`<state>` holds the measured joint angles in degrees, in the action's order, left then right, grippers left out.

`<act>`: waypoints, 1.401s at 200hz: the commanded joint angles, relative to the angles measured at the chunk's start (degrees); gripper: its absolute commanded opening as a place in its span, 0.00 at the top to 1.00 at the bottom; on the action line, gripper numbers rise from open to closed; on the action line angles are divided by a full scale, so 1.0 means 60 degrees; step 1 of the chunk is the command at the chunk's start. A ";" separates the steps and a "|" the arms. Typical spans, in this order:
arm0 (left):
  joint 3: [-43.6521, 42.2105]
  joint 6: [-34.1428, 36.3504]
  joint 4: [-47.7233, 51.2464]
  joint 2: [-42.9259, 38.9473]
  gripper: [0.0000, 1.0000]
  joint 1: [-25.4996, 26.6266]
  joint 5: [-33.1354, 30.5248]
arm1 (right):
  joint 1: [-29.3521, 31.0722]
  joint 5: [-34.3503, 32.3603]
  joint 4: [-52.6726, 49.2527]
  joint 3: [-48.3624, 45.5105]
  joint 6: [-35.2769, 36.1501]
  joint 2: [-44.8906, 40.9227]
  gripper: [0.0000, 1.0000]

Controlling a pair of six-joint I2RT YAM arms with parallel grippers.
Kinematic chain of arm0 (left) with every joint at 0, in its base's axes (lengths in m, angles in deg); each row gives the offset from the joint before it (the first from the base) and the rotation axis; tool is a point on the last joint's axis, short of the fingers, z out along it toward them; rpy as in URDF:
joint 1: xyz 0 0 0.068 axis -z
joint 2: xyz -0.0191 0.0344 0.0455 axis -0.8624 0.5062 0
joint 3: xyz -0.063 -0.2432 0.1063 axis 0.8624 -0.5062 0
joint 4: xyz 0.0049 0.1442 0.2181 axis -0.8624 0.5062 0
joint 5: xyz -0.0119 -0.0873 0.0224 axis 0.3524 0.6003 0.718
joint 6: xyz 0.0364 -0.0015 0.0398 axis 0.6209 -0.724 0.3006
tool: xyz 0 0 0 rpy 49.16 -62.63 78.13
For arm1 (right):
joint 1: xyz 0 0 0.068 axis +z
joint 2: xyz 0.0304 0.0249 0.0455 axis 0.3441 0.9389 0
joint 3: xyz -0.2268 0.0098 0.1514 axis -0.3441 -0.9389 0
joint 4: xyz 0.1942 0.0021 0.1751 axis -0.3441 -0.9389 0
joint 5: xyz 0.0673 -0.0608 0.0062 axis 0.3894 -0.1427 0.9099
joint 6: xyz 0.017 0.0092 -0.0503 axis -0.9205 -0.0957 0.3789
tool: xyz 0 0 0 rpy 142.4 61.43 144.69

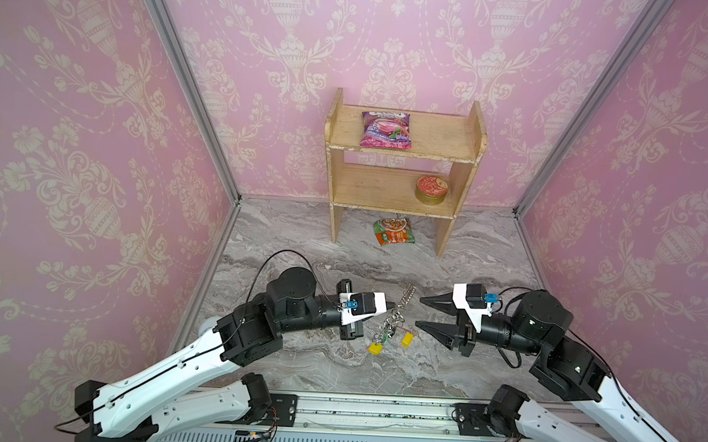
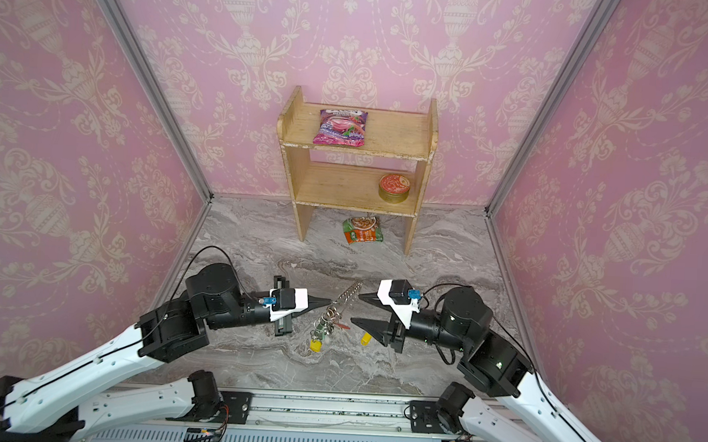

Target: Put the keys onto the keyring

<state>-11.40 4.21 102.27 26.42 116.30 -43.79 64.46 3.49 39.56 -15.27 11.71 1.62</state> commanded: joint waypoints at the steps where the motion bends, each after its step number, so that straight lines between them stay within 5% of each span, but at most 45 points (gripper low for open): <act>1: -0.0242 0.0582 -0.0533 -0.0377 1.00 0.0017 -0.0071 | 0.0015 -0.0449 -0.0655 0.0245 0.0011 -0.0099 0.48; 89: -0.0972 0.0819 -0.1442 -0.1210 1.00 0.0013 0.0718 | 0.0008 -0.0598 -0.0340 -0.0114 -0.0039 -0.0001 0.45; 202: -0.0878 0.1023 -0.1221 -0.0769 1.00 0.0012 0.1360 | 0.0018 0.2376 0.0196 0.1171 0.0794 0.1435 0.57; 224: -0.0815 0.1202 -0.1078 -0.0696 1.00 0.0012 0.1285 | 0.0013 0.2285 -0.0059 0.1253 0.1000 0.1459 0.57; 256: -0.0922 0.1436 -0.1079 -0.0732 1.00 0.0012 0.0914 | 0.0008 0.0601 -0.1104 0.1379 0.1731 0.1146 0.53; 280: -0.0939 0.1450 -0.1210 -0.0699 1.00 0.0008 0.1007 | 0.0003 0.0983 -0.0673 0.1293 0.1470 0.1032 0.54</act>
<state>-17.63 11.27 97.16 22.69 116.30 -37.74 64.46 9.90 35.08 -8.45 19.76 8.90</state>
